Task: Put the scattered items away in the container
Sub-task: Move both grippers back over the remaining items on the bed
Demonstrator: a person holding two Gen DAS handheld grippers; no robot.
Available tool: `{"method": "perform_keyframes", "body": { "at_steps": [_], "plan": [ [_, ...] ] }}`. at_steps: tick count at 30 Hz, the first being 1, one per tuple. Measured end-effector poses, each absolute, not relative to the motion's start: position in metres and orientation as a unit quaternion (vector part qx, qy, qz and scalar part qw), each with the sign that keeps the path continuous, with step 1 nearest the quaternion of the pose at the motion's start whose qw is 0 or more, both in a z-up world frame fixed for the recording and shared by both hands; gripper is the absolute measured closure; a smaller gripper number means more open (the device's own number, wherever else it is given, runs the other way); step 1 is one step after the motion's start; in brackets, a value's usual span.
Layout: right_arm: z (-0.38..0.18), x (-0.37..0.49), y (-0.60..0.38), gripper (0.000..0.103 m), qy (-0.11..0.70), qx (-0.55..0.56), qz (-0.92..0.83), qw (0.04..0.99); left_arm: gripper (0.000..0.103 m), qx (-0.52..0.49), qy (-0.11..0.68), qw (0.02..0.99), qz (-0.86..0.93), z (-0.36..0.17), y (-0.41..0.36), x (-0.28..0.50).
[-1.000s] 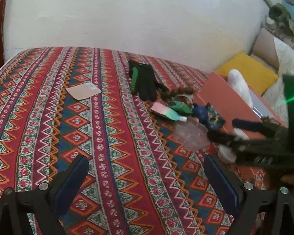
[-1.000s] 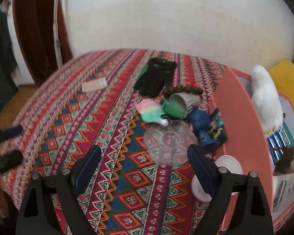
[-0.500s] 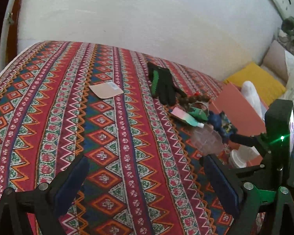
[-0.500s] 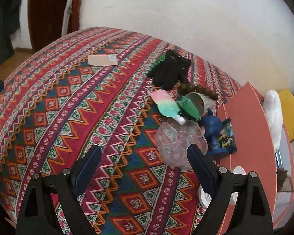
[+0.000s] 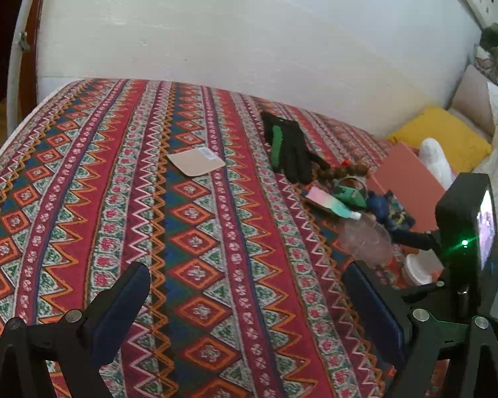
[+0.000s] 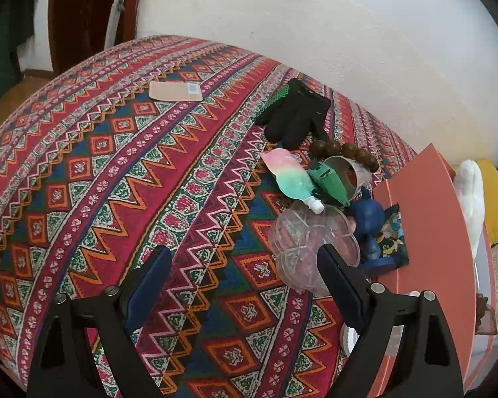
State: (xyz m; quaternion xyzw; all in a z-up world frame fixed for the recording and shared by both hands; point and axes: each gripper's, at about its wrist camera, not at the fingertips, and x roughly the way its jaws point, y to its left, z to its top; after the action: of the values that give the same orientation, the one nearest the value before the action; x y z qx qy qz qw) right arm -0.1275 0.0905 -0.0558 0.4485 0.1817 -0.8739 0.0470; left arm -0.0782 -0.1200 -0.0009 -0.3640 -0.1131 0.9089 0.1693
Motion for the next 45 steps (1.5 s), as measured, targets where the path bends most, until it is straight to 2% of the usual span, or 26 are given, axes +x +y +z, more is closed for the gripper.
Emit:
{"method": "perform_keyframes", "body": {
  "at_steps": [6, 22, 30, 34, 39, 45],
  "plan": [
    [-0.047, -0.119, 0.092, 0.011, 0.181, 0.435, -0.881, 0.049, 0.005, -0.371, -0.139, 0.165, 0.903, -0.002, -0.125, -0.076],
    [-0.028, -0.121, 0.126, 0.011, 0.105, 0.422, -0.899, 0.047, 0.005, -0.381, -0.119, 0.173, 0.900, -0.009, -0.110, -0.084],
    [0.004, -0.116, 0.192, 0.011, 0.006, 0.383, -0.924, 0.018, 0.005, -0.382, -0.048, 0.190, 0.903, -0.022, -0.053, -0.091],
    [0.008, -0.120, 0.223, 0.011, -0.055, 0.377, -0.924, 0.034, 0.005, -0.369, -0.012, 0.226, 0.901, -0.024, -0.011, -0.106],
    [0.005, -0.133, 0.243, 0.012, -0.092, 0.375, -0.921, 0.053, 0.005, -0.370, 0.042, 0.258, 0.892, -0.036, 0.042, -0.142],
    [0.003, -0.150, 0.262, 0.012, -0.185, 0.367, -0.905, 0.106, 0.005, -0.395, 0.034, 0.288, 0.871, -0.058, 0.077, -0.194]
  ]
}}
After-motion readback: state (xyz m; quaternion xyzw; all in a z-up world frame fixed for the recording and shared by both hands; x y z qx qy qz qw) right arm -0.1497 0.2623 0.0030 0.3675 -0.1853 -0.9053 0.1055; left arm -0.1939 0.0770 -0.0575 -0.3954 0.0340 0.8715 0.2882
